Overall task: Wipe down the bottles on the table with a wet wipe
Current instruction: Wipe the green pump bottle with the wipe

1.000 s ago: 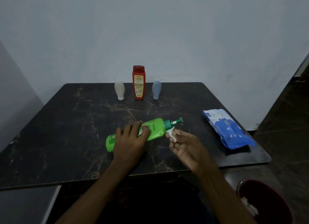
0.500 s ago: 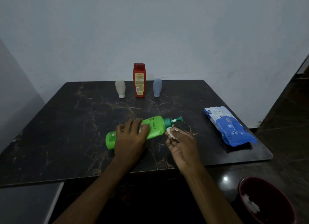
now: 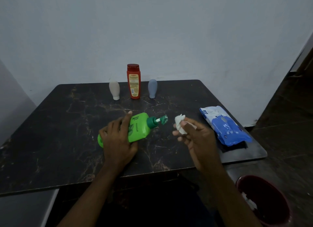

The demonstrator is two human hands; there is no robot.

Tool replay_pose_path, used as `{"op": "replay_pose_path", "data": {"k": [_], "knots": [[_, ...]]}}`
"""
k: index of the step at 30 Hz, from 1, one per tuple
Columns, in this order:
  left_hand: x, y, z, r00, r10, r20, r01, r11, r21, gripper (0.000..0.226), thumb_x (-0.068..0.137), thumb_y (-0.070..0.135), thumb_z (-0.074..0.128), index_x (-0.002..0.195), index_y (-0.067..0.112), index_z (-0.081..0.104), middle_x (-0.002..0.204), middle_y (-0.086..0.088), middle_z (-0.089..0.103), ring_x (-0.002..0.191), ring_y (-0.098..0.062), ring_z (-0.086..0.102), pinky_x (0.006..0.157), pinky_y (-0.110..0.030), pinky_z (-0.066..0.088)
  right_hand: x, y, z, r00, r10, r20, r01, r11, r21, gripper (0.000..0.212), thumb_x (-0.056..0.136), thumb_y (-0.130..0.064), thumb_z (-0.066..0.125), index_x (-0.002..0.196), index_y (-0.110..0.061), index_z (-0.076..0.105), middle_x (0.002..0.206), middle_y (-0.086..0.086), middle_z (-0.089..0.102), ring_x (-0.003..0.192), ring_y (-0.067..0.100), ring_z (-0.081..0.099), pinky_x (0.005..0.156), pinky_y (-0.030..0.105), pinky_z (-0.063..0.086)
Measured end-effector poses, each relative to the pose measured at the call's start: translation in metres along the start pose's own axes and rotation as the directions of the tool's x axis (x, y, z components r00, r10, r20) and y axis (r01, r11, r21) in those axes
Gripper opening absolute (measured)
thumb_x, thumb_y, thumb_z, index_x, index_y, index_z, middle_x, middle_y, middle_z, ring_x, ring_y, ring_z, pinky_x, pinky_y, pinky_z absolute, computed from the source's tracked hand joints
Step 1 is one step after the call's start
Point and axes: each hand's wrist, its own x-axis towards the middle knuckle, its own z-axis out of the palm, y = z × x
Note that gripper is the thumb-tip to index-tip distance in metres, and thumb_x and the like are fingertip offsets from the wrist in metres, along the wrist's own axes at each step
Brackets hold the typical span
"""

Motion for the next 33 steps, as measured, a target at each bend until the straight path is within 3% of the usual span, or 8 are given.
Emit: {"op": "replay_pose_path", "data": {"k": [5, 9, 13, 19, 25, 29, 31, 33], "knots": [[0.0, 0.002, -0.003, 0.999, -0.046, -0.013, 0.045, 0.996, -0.071, 0.077, 0.075, 0.044, 0.06, 0.145, 0.014, 0.051, 0.127, -0.01, 0.06, 0.113, -0.03, 0.055, 0.09, -0.048, 0.036, -0.006, -0.022, 0.025, 0.947, -0.314, 0.067, 0.321, 0.912, -0.257, 0.018, 0.093, -0.011, 0.063, 0.109, -0.016, 0.072, 0.088, 0.004, 0.077, 0.073, 0.019, 0.074, 0.061, 0.025, 0.057], [-0.001, 0.002, -0.006, 0.997, -0.073, -0.033, 0.069, 0.992, -0.106, 0.075, 0.076, 0.045, 0.059, 0.143, 0.014, 0.052, 0.127, -0.011, 0.06, 0.114, -0.032, 0.055, 0.091, -0.048, 0.037, -0.019, -0.015, 0.04, 0.857, -0.479, 0.189, 0.491, 0.651, -0.579, 0.023, 0.094, -0.022, 0.064, 0.114, -0.012, 0.07, 0.092, -0.003, 0.071, 0.077, 0.007, 0.069, 0.063, 0.016, 0.053], [-0.001, 0.001, -0.005, 0.995, -0.092, -0.047, 0.083, 0.983, -0.163, 0.075, 0.075, 0.042, 0.059, 0.145, 0.015, 0.049, 0.128, -0.012, 0.06, 0.114, -0.033, 0.055, 0.09, -0.054, 0.042, -0.039, -0.012, 0.046, 0.769, -0.564, 0.3, 0.607, 0.495, -0.622, 0.017, 0.089, -0.026, 0.066, 0.101, -0.017, 0.072, 0.087, -0.007, 0.067, 0.076, 0.005, 0.064, 0.061, 0.014, 0.048], [-0.001, 0.001, -0.007, 0.997, -0.064, -0.037, 0.059, 0.991, -0.124, 0.076, 0.076, 0.046, 0.059, 0.144, 0.015, 0.05, 0.127, -0.012, 0.06, 0.114, -0.032, 0.054, 0.09, -0.048, 0.036, -0.02, -0.026, 0.038, 0.846, -0.518, 0.122, 0.502, 0.7, -0.509, 0.012, 0.092, -0.016, 0.067, 0.101, -0.01, 0.073, 0.079, -0.002, 0.07, 0.064, 0.011, 0.068, 0.055, 0.02, 0.053], [-0.001, -0.001, -0.005, 0.997, -0.06, -0.047, 0.052, 0.986, -0.161, 0.076, 0.075, 0.046, 0.059, 0.145, 0.017, 0.049, 0.127, -0.01, 0.06, 0.113, -0.032, 0.055, 0.089, -0.05, 0.039, -0.033, -0.024, 0.047, 0.734, -0.577, 0.358, 0.65, 0.442, -0.619, 0.011, 0.089, -0.022, 0.069, 0.097, -0.014, 0.073, 0.08, -0.005, 0.066, 0.068, 0.004, 0.06, 0.059, 0.008, 0.043], [-0.001, 0.0, -0.006, 0.998, -0.042, -0.048, 0.035, 0.988, -0.149, 0.077, 0.075, 0.045, 0.06, 0.145, 0.017, 0.048, 0.125, -0.01, 0.059, 0.112, -0.031, 0.054, 0.089, -0.05, 0.039, -0.019, -0.033, 0.033, 0.839, -0.501, 0.211, 0.534, 0.685, -0.496, 0.007, 0.089, -0.023, 0.064, 0.091, -0.021, 0.07, 0.074, -0.007, 0.067, 0.062, 0.01, 0.064, 0.054, 0.019, 0.05], [-0.001, 0.0, -0.006, 0.998, -0.035, -0.048, 0.028, 0.989, -0.143, 0.076, 0.074, 0.044, 0.06, 0.144, 0.016, 0.049, 0.125, -0.01, 0.059, 0.111, -0.031, 0.055, 0.088, -0.048, 0.038, -0.01, -0.034, 0.028, 0.868, -0.484, 0.114, 0.473, 0.733, -0.489, 0.011, 0.092, -0.016, 0.066, 0.099, -0.014, 0.074, 0.077, -0.002, 0.07, 0.063, 0.013, 0.067, 0.054, 0.024, 0.054], [-0.001, 0.001, -0.006, 0.998, -0.032, -0.05, 0.025, 0.99, -0.137, 0.076, 0.073, 0.043, 0.06, 0.144, 0.016, 0.05, 0.125, -0.009, 0.059, 0.11, -0.031, 0.055, 0.088, -0.047, 0.037, -0.011, -0.03, 0.032, 0.868, -0.455, 0.199, 0.491, 0.727, -0.479, 0.017, 0.092, -0.016, 0.066, 0.106, -0.01, 0.072, 0.084, 0.0, 0.07, 0.067, 0.014, 0.068, 0.057, 0.025, 0.056]]}}
